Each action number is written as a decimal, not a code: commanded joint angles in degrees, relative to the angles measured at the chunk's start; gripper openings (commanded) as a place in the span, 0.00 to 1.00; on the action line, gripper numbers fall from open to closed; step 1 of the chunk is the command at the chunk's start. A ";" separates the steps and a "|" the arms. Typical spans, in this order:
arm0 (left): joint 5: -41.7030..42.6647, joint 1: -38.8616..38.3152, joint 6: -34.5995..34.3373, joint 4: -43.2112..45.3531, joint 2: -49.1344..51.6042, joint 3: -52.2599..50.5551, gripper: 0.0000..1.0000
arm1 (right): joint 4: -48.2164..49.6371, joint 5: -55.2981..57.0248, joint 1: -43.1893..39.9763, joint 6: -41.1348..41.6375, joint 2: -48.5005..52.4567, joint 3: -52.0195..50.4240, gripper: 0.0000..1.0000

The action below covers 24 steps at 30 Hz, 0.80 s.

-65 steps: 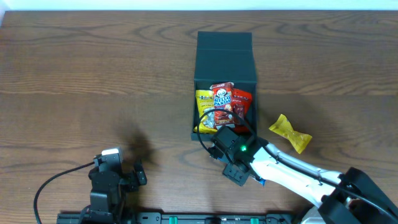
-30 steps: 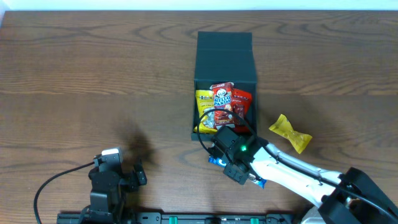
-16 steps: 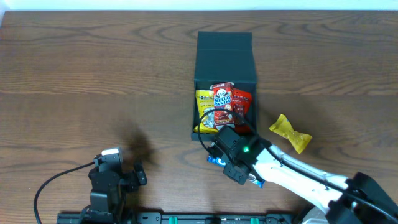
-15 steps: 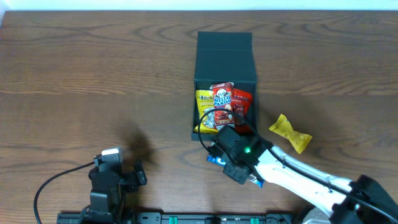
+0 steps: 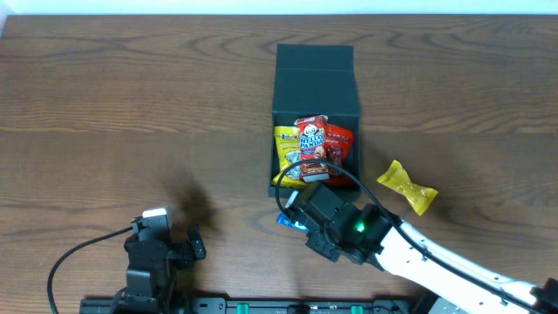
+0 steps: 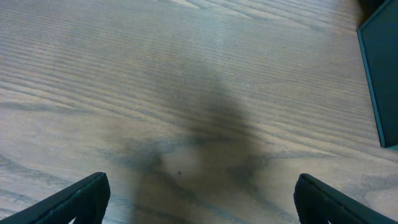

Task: Pack container
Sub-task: 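Lift the Oreo pack and lower it into the black box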

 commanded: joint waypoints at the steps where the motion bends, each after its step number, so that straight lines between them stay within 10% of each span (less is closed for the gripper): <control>1: -0.17 -0.13 0.22 -3.91 -0.35 0.07 0.95 | 0.68 -0.17 1.03 5.25 -0.98 3.43 0.23; 21: -0.15 -0.13 0.22 -3.91 -0.35 0.07 0.95 | 4.31 11.30 -3.69 48.11 2.25 18.01 0.26; 24: -0.17 -0.13 0.22 -3.91 -0.35 0.07 0.95 | 4.31 11.43 -6.14 54.86 4.87 20.65 0.12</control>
